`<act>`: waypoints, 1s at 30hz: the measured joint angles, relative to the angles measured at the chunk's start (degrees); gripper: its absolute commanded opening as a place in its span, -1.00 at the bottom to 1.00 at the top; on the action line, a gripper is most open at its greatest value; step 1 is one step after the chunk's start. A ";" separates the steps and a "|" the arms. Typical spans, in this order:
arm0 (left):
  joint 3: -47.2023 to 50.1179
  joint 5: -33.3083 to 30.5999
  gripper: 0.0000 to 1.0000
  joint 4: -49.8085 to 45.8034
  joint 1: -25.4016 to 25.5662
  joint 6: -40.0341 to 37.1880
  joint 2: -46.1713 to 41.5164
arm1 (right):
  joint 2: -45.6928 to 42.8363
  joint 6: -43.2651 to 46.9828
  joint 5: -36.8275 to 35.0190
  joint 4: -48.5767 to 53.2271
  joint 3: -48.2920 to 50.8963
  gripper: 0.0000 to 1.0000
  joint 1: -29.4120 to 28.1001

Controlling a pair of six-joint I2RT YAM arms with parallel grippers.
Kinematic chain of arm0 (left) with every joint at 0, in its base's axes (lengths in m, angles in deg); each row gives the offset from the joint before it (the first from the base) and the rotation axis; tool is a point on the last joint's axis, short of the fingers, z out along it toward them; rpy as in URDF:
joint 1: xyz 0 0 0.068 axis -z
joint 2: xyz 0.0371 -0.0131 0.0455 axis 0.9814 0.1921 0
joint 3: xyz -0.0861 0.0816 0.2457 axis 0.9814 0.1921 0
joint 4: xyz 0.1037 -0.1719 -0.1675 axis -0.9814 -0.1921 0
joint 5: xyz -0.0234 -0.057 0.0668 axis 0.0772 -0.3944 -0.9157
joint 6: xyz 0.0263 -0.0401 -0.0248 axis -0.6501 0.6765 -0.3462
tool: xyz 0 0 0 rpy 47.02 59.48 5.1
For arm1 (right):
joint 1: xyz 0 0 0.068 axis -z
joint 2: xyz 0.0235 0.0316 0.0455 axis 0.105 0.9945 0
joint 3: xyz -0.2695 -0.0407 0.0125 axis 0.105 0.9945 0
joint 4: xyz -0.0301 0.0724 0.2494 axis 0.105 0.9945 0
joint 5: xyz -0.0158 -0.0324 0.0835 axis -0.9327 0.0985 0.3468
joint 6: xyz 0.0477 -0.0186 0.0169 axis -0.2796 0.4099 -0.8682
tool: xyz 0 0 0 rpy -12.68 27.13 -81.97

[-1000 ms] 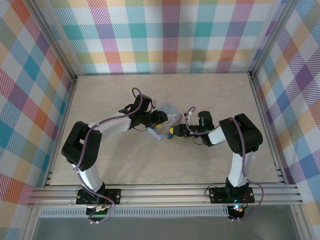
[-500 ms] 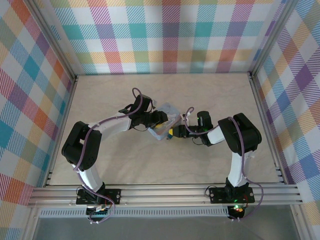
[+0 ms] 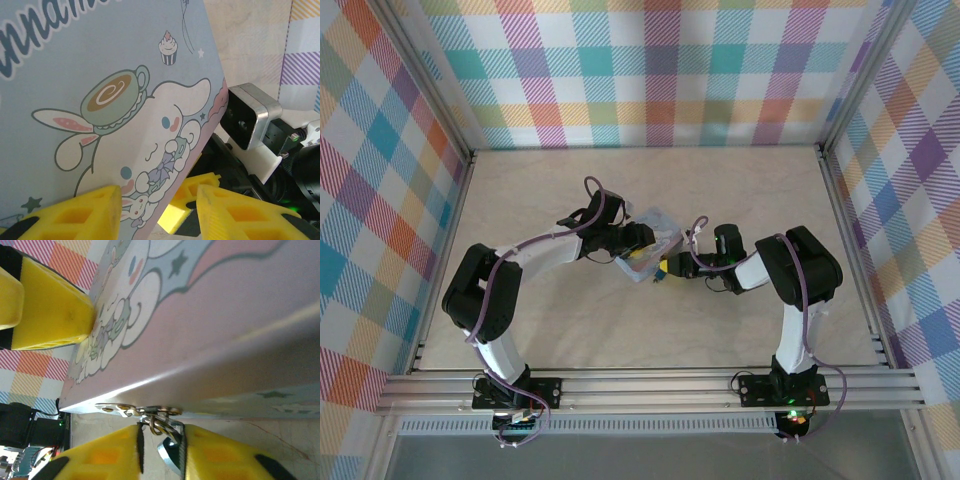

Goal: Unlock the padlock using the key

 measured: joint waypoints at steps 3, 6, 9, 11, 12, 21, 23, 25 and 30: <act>0.00 -0.02 -0.12 -0.09 0.00 0.00 0.00 | 0.00 0.20 -0.24 0.09 0.20 -0.66 0.02; 0.00 -0.02 -0.12 -0.09 0.00 0.00 0.00 | 0.00 0.72 -0.52 0.26 0.42 -0.72 0.02; 0.00 -0.02 -0.12 -0.13 0.00 -0.02 -0.02 | 0.00 1.03 -0.81 0.24 0.57 -0.80 0.02; 0.00 -0.07 -0.12 -0.15 0.00 0.00 -0.07 | 0.00 1.20 -0.90 0.24 0.57 -0.85 0.02; 0.00 -0.13 -0.12 -0.20 0.00 0.00 -0.09 | 0.00 1.29 -0.96 0.22 0.61 -0.89 0.02; 0.00 -0.59 -0.12 -0.61 0.02 -0.02 -0.26 | -1.53 1.07 -2.29 0.07 1.90 -1.00 0.02; 0.04 -0.66 -0.12 -0.61 0.07 -0.04 -0.31 | -2.08 0.81 -2.93 0.26 2.19 -1.00 0.02; 0.07 -0.85 -0.12 -0.61 0.13 -0.04 -0.35 | -2.56 0.48 -3.65 0.31 2.54 -1.00 0.07; 0.33 -1.11 -0.12 -0.63 0.26 -0.04 -0.59 | -3.72 -0.92 -5.33 0.79 2.91 -1.00 0.09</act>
